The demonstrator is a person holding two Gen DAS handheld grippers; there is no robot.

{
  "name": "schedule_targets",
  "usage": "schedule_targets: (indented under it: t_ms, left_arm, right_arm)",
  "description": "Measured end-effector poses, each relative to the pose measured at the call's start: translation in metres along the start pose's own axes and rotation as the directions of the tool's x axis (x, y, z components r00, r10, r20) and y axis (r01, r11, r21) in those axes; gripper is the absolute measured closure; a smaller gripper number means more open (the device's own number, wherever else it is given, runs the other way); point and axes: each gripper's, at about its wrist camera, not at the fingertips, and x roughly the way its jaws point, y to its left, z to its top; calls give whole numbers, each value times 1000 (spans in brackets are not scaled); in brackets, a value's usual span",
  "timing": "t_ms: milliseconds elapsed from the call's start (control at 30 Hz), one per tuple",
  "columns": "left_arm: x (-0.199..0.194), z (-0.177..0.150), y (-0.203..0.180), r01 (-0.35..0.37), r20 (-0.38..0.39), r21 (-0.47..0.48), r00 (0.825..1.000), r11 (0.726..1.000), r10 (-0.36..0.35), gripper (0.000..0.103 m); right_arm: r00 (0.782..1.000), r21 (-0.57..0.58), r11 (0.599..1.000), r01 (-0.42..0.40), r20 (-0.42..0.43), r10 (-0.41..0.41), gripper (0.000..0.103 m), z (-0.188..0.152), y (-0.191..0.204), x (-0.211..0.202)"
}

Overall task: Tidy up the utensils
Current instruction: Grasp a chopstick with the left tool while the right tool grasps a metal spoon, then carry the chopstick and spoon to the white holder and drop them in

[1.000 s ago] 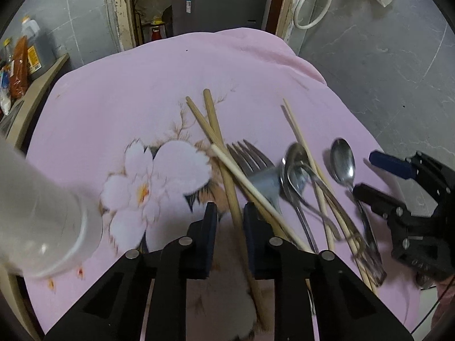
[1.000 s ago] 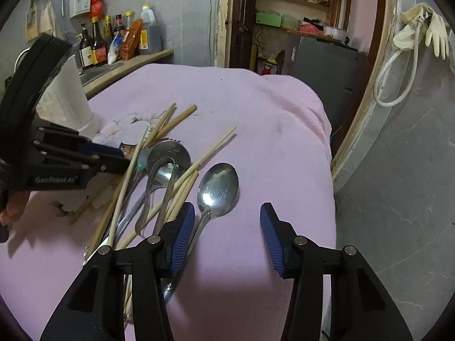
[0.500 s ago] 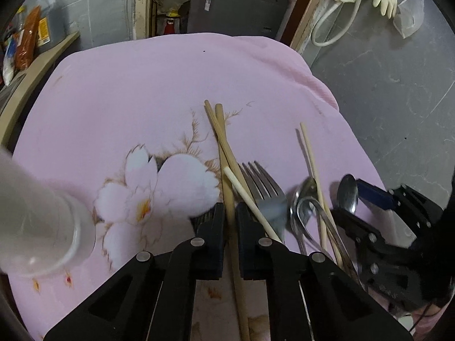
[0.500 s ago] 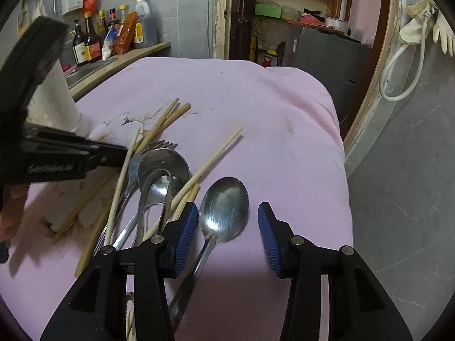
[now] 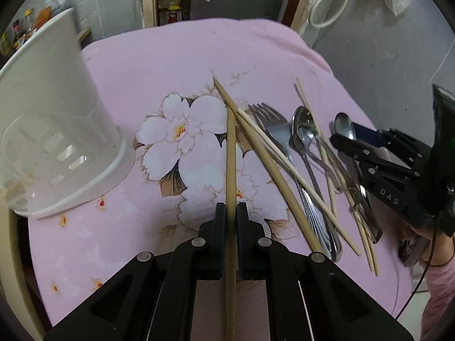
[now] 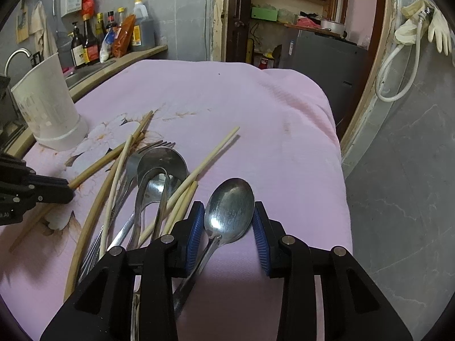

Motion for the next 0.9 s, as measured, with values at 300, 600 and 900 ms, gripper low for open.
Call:
schedule_targets:
  t_ms: [300,600,900]
  left_arm:
    - [16,34,-6,-9,-75,45,997,999,12,94]
    - [-10,-8,2,-13,38,-51,999,999,15,98]
    - [-83,-73,10,68,457,-123,890,990,-4,98]
  right_arm:
    - [1000,3,1000,14,-14,-14,68,0,3,4]
    - [998,-23,1000,-7,60,9,73,-6,8,-13]
    - [936,-94,994,59,350,-23,74,-24,27,-70]
